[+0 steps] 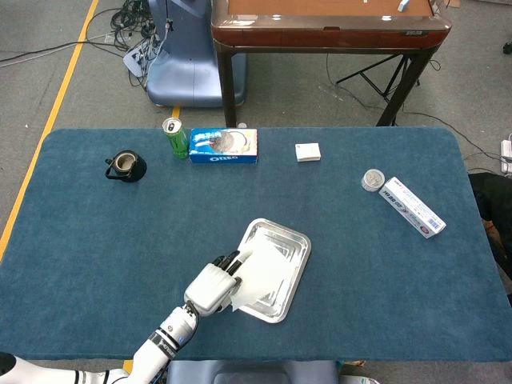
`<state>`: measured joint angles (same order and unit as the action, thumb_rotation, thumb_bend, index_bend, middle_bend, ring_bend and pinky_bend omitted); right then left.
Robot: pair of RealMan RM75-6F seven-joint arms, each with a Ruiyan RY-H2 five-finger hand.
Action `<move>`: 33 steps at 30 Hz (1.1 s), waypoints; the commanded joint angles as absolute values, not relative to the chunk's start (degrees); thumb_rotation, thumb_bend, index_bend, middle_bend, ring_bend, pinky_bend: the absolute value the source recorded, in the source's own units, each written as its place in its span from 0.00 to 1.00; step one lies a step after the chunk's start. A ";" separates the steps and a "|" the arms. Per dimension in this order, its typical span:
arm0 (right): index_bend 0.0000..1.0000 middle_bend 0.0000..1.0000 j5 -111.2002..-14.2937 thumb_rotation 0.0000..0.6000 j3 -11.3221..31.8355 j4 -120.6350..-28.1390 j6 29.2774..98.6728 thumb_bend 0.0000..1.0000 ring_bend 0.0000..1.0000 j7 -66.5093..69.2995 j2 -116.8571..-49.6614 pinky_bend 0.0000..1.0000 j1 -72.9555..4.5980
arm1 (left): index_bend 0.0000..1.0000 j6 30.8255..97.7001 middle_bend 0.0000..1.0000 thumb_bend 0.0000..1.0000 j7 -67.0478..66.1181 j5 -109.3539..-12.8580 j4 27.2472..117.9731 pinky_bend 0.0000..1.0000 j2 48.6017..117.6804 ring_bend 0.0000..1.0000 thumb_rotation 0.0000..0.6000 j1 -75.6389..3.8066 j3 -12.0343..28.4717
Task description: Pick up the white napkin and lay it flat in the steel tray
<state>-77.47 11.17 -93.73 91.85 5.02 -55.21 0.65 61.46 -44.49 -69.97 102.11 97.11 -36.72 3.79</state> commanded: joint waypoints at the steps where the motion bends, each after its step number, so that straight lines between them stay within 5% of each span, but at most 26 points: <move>1: 0.55 0.57 -77.57 1.00 11.18 -93.83 91.92 0.70 0.45 5.34 -55.07 0.56 0.73 | 0.59 61.42 0.02 0.36 -44.77 -69.84 102.07 0.20 97.62 0.00 1.00 -37.14 3.87; 33: 0.55 0.57 -77.39 1.00 11.42 -93.74 91.83 0.69 0.45 6.36 -54.85 0.56 0.92 | 0.32 60.12 0.02 0.20 -49.17 -66.00 99.69 0.20 102.54 0.00 1.00 -42.42 4.81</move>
